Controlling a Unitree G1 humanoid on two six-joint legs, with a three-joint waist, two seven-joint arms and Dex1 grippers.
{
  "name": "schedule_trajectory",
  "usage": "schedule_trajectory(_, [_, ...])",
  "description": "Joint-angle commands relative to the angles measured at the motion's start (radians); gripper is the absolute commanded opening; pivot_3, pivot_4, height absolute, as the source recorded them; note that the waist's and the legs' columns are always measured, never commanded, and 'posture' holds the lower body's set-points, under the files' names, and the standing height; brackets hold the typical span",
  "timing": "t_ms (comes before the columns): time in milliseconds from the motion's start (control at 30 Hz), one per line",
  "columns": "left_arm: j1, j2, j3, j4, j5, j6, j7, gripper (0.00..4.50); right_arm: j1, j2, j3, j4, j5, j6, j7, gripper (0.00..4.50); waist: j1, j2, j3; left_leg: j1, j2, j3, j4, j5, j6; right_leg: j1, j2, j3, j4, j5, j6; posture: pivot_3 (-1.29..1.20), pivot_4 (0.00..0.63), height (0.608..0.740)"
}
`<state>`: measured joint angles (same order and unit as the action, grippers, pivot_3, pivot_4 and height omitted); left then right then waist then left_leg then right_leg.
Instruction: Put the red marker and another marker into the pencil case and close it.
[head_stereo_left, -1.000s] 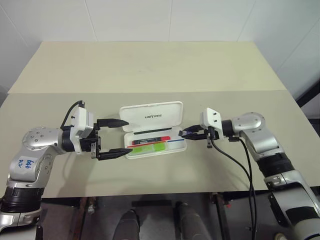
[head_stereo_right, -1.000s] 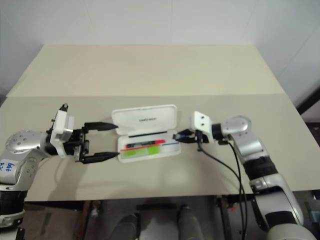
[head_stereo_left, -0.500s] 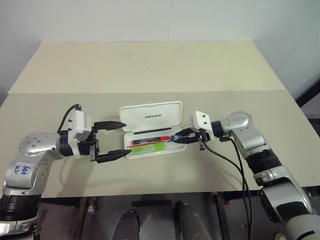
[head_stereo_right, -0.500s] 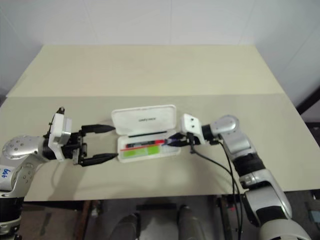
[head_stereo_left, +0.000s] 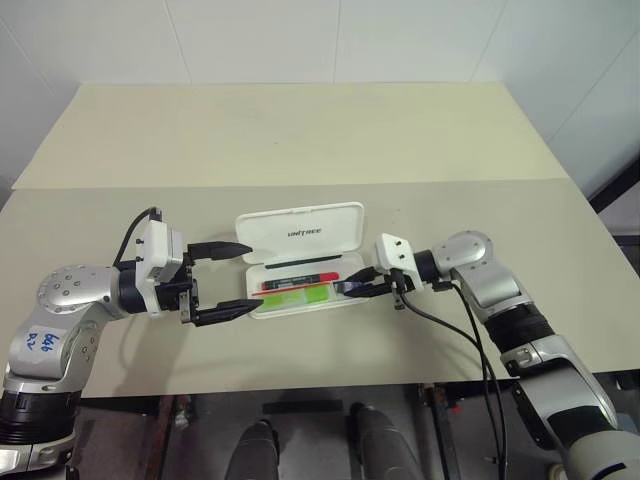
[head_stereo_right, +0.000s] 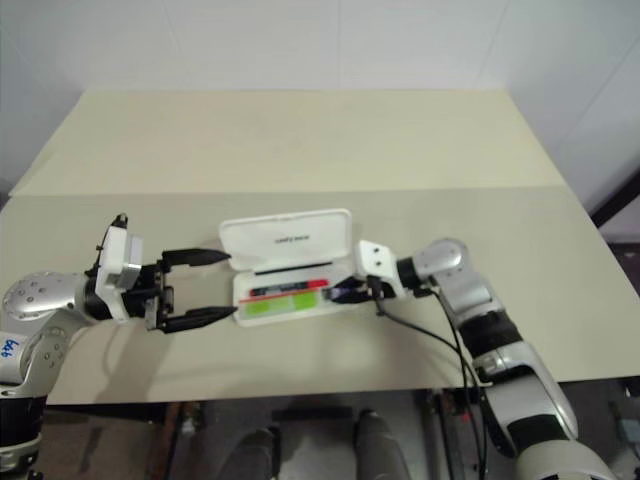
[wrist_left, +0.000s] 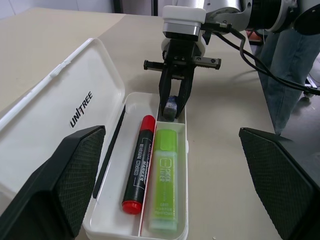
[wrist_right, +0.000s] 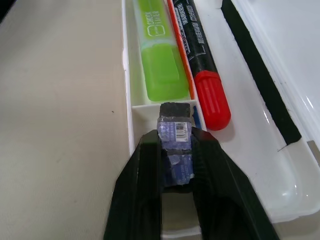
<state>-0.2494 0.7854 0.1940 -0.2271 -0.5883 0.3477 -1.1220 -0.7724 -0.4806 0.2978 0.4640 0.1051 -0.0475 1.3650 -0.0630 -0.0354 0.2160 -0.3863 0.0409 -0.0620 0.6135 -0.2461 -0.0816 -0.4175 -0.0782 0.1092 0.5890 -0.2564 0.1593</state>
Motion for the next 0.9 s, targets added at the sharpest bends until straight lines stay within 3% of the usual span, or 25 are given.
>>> schedule_trajectory(33, [-0.011,0.008,0.024,-0.025,-0.017,-0.006,0.002,4.5,-0.025,0.024,-0.008,0.002,-0.007,-0.024,-0.02,2.02,-0.004,0.0,0.0,0.001,0.0,0.0,0.0,0.0,0.0,0.0,0.0,0.0,0.0,0.0,0.0,0.0,0.15,0.74])
schedule_trajectory(167, [-0.014,0.007,0.022,-0.02,-0.015,-0.011,-0.002,4.5,-0.055,0.037,-0.029,-0.024,0.014,-0.004,-0.02,3.4,-0.012,0.0,0.0,0.001,0.0,0.0,0.0,0.001,-0.001,0.0,0.0,0.0,0.002,0.0,0.0,0.0,0.15,0.74])
schedule_trajectory(500, [-0.034,-0.002,0.008,0.006,-0.003,-0.025,-0.011,4.5,-0.077,0.003,-0.084,-0.205,0.129,0.16,0.002,3.4,-0.018,0.0,0.0,0.0,0.0,-0.001,0.0,0.001,-0.001,0.0,0.0,0.0,0.002,0.0,0.0,0.0,0.15,0.74])
schedule_trajectory(667, [-0.036,-0.005,0.01,0.013,-0.001,-0.035,-0.006,4.5,0.008,-0.082,-0.18,-0.43,0.274,0.339,0.005,4.43,-0.013,0.0,0.0,0.0,0.0,-0.001,0.0,0.0,-0.001,0.0,0.0,0.0,0.002,0.0,0.0,0.0,0.15,0.74])
schedule_trajectory(900, [-0.02,0.003,0.026,0.02,-0.004,-0.045,-0.007,4.5,0.166,-0.172,-0.316,-0.608,0.37,0.447,-0.08,4.43,-0.011,0.0,0.0,-0.001,0.0,-0.002,0.0,0.0,-0.002,0.0,0.0,-0.001,0.001,-0.001,0.0,0.0,0.15,0.74])
